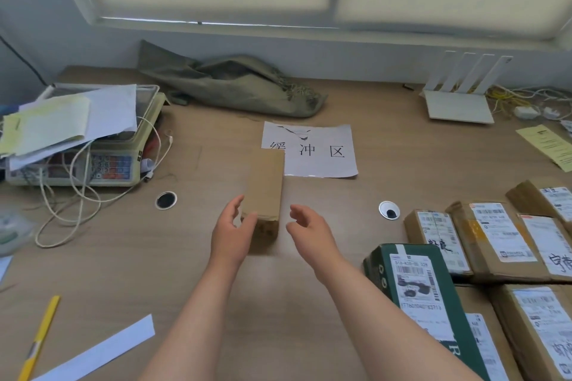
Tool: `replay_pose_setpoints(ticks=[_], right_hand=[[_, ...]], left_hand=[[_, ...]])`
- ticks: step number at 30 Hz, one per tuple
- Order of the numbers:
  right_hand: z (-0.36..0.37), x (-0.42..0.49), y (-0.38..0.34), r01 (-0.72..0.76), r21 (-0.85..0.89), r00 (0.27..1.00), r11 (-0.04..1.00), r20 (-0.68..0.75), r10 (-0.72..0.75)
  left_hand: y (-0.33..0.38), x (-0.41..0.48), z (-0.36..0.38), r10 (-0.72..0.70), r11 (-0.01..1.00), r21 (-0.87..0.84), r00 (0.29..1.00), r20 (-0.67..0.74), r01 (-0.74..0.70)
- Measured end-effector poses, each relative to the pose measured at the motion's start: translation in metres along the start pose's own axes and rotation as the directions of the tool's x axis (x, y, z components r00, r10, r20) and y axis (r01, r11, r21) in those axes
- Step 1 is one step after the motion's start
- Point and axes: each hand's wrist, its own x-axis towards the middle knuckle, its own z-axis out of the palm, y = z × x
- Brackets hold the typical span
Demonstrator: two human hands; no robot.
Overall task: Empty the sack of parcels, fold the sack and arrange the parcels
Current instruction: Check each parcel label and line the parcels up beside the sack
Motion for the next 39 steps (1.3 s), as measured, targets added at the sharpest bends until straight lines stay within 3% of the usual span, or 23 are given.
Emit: replay_pose_setpoints(ticks=[7, 13, 24, 34, 39], right_hand=[[0.033, 0.018, -0.012, -0.058, 0.174, 0.997, 0.983, 0.060, 0.049], [0.034, 0.021, -0.008, -0.099, 0.236, 0.994, 0.967, 0.076, 0.083], [0.015, -0.013, 0.008, -0.115, 0.293, 0.993, 0.949, 0.049, 0.105], [-0.019, -0.067, 0.009, -0.049, 0.313, 0.998, 0.949, -0.016, 0.056], [-0.049, -0.102, 0.014, -0.036, 0.343, 0.999, 0.939, 0.014, 0.034]], left_hand=[[-0.012, 0.030, -0.002, -0.125, 0.992, -0.025, 0.990, 0.059, 0.127], [-0.023, 0.031, 0.004, -0.059, 0.998, -0.008, 0.992, 0.111, 0.060], [-0.046, -0.017, 0.018, -0.087, 0.973, -0.214, 0.996, 0.007, 0.086], [-0.029, -0.086, 0.029, 0.027, 0.957, -0.284, 0.995, -0.099, -0.054], [-0.008, -0.129, 0.039, 0.093, 0.938, -0.329, 0.993, -0.067, -0.110]])
